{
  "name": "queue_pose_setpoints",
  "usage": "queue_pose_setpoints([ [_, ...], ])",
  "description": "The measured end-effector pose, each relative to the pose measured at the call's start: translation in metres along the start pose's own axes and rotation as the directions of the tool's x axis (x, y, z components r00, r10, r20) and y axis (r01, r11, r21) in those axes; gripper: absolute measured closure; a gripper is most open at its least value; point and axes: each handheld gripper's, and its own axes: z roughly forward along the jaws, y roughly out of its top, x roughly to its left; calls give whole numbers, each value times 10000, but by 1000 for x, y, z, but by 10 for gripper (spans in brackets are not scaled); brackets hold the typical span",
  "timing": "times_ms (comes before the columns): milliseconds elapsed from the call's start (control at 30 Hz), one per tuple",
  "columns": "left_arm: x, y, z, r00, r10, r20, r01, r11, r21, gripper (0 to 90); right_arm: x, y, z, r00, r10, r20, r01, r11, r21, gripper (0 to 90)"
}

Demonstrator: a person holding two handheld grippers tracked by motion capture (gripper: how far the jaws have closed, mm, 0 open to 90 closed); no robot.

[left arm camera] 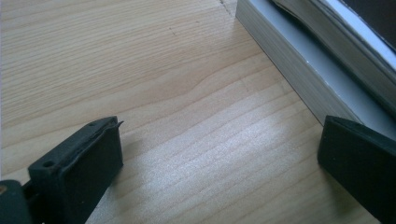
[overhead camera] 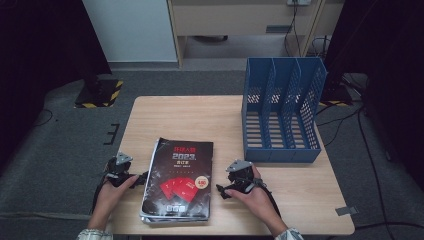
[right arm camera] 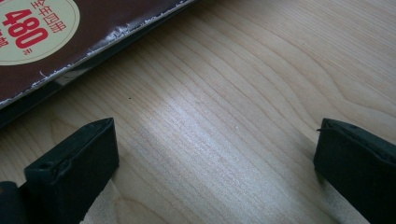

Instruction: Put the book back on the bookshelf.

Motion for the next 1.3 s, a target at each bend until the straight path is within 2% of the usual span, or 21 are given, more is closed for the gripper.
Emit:
queue_pose_setpoints([
  [100,0,0,0,9997,175,176,-174,9998,-51,1,0,0,0,10000,0,-5,0,10000,-2,5],
  [167,-1,1,-4,9990,275,365,-274,9996,-23,61,0,0,-1,10000,-34,-47,34,10000,50,7],
  [367,-5,5,-26,9996,220,183,-212,9988,-432,60,0,0,0,10000,-32,-39,32,10000,14,7],
  [433,-7,7,-33,9999,110,-55,-113,9981,-602,65,0,0,0,10000,-31,-17,31,10000,10,7],
  [567,-8,9,-47,9989,-468,99,477,9898,-1342,72,0,0,-1,10000,-35,-40,35,10000,18,9],
  [633,-12,8,-54,9990,-441,22,439,9876,-1504,85,-1,-1,-1,10000,-67,-25,67,10000,19,11],
  [700,-17,7,-58,9991,-379,175,401,9876,-1517,93,-1,-1,-1,10000,-56,-28,56,10000,16,11],
  [800,-26,7,-64,9999,-163,57,170,9876,-1563,94,-1,-1,-1,10000,-66,-20,66,10000,17,11],
  [833,-28,8,-64,9999,-135,89,147,9866,-1623,94,0,-1,-1,10000,-71,-22,71,10000,19,10],
  [900,-33,10,-61,9978,-236,613,342,9834,-1781,94,0,-1,-1,10000,-71,-22,71,10000,17,11],
  [933,-36,11,-60,9972,-173,730,304,9828,-1821,95,0,-1,-1,10000,-74,-23,74,10000,19,11],
  [1067,-45,15,-57,9992,310,244,-261,9828,-1830,93,0,-1,-1,10000,-70,-15,70,10000,20,11],
  [1300,-55,19,-52,9974,651,317,-589,9841,-1676,89,0,-1,-1,10000,-38,6,38,10000,-10,18],
])
